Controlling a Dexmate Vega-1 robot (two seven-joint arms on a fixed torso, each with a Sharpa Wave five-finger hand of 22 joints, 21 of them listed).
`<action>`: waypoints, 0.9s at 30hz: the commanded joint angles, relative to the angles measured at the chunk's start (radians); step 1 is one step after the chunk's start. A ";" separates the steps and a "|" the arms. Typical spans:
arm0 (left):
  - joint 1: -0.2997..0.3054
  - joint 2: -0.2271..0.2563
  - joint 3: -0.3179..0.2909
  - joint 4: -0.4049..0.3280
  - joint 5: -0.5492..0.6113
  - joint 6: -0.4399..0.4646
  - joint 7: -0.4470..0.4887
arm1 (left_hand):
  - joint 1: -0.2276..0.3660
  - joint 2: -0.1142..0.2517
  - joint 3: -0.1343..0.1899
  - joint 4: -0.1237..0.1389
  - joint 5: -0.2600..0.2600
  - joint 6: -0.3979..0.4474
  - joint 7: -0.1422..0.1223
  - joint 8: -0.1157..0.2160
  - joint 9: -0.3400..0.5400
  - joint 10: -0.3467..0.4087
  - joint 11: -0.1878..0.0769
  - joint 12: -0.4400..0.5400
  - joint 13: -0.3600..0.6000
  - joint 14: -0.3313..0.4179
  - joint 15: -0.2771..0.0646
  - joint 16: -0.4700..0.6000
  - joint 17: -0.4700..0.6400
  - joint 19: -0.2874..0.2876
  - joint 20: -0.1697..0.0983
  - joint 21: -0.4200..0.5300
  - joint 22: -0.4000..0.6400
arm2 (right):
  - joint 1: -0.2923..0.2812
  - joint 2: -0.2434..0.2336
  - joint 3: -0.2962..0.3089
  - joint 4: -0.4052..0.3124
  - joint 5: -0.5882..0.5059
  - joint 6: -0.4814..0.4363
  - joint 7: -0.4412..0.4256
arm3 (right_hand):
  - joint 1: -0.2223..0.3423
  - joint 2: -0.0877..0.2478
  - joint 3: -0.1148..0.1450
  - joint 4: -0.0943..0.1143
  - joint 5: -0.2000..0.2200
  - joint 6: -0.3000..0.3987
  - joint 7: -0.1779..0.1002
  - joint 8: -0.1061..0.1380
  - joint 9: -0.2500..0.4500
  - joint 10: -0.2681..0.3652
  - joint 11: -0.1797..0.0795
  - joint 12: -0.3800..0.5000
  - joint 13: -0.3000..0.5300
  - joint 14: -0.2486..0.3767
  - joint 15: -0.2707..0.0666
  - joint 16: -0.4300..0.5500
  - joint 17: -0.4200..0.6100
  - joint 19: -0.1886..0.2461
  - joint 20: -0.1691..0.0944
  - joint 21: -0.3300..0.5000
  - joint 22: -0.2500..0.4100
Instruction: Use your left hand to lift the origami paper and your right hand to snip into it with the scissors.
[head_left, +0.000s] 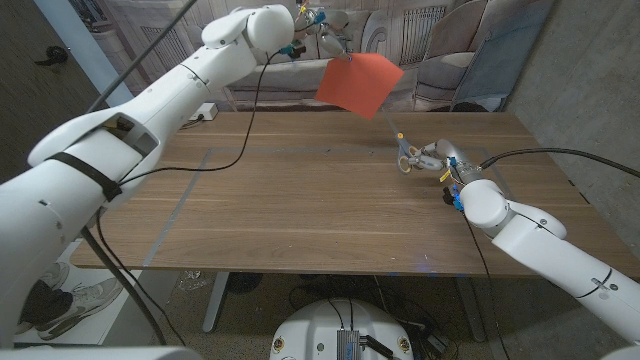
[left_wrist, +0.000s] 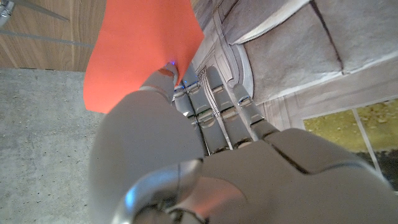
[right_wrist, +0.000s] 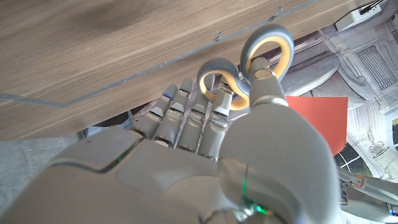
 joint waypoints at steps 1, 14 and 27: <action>-0.035 0.009 0.023 -0.029 0.004 0.012 -0.078 | 0.036 0.024 -0.004 0.001 0.000 0.015 0.018 0.003 0.042 0.028 -0.045 0.001 0.006 -0.004 -0.174 -0.004 0.007 -0.003 0.000 -0.002 0.004 | 0.013 -0.028 -0.010 0.006 0.057 -0.007 -0.010 | 0.004 0.011 0.187 0.176 0.005 0.090 -0.084 0.005 0.006 0.136 -0.130 0.006 0.005 -0.005 -0.175 0.001 0.000 0.001 0.001 -0.003 0.005; -0.057 -0.004 0.030 -0.006 -0.018 -0.006 -0.124 | 0.041 0.025 -0.011 0.002 -0.003 0.018 0.015 0.002 0.041 0.026 -0.045 0.001 0.012 -0.001 -0.175 -0.007 0.019 -0.005 -0.006 -0.004 0.003 | 0.030 -0.028 -0.028 0.041 0.094 0.037 -0.020 | 0.002 0.013 0.189 0.177 0.001 0.091 -0.080 0.005 0.008 0.137 -0.129 0.007 0.005 -0.005 -0.174 0.003 0.000 0.002 0.003 -0.002 0.005; -0.067 -0.022 0.045 0.051 -0.031 -0.036 -0.125 | 0.045 0.027 -0.016 0.002 -0.005 0.019 0.019 0.001 0.040 0.028 -0.045 0.002 0.017 0.002 -0.175 -0.008 0.031 -0.005 -0.005 -0.005 0.003 | 0.047 -0.039 -0.027 0.080 0.131 0.139 0.010 | 0.005 0.012 0.193 0.173 -0.002 0.094 -0.073 0.008 0.013 0.146 -0.124 0.011 0.005 -0.005 -0.177 0.004 0.000 -0.002 0.004 -0.004 0.005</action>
